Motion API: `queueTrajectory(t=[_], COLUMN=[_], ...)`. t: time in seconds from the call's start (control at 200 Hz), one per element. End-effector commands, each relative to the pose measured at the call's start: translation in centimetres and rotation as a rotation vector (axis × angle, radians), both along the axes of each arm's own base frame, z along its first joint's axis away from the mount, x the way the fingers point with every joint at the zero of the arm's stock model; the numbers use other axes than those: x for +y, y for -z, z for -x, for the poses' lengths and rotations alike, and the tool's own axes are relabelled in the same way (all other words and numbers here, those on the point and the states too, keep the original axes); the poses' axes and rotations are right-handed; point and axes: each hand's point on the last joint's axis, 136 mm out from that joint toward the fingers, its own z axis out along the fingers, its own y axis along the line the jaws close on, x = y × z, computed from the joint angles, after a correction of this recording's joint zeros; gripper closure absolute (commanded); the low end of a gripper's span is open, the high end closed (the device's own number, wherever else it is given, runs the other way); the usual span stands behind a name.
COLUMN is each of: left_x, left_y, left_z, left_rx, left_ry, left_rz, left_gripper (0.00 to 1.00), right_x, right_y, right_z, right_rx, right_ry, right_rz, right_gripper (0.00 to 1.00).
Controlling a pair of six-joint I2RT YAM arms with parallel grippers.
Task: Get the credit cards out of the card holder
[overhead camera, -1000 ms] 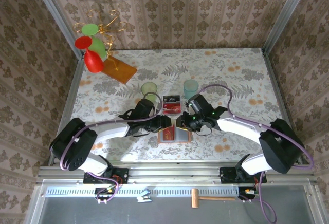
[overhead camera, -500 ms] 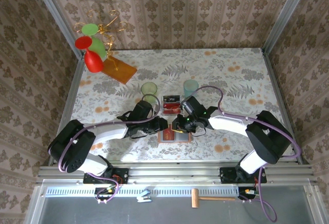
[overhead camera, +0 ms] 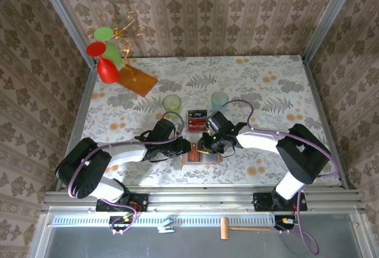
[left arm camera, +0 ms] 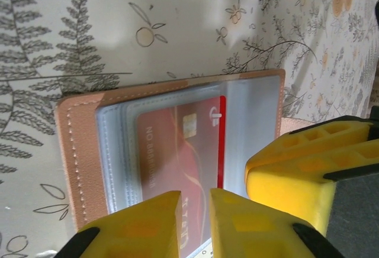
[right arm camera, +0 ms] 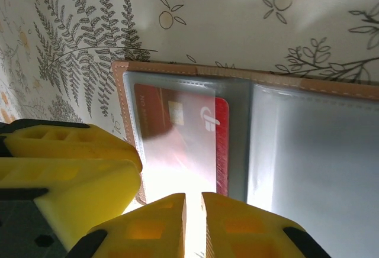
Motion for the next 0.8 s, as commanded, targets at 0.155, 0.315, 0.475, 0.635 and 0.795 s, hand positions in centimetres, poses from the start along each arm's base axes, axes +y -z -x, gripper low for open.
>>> queueTrajectory(t=[0.155, 0.315, 0.475, 0.635, 0.795], left_x=[0.5, 0.5, 0.4, 0.5, 0.5], left_y=[0.9, 0.9, 0.9, 1.2, 1.3], left_z=[-0.1, -0.1, -0.1, 0.0, -0.1], left_rx=[-0.006, -0.006, -0.005, -0.001, 0.000], left_ry=[-0.007, -0.008, -0.007, -0.007, -0.006], left_rz=[-0.014, -0.013, -0.012, -0.017, -0.016], left_gripper=[0.81, 0.81, 0.81, 0.81, 0.81], right_x=[1.1, 1.0, 0.9, 0.9, 0.8], right_y=[-0.2, 0.2, 0.4, 0.7, 1.0], right_z=[-0.5, -0.3, -0.2, -0.2, -0.1], right_rx=[-0.010, -0.004, -0.002, 0.003, 0.007], right_ry=[-0.015, -0.018, -0.017, -0.018, -0.018], right_rz=[-0.007, 0.002, 0.009, 0.013, 0.022], right_gripper=[0.84, 0.80, 0.79, 0.76, 0.74])
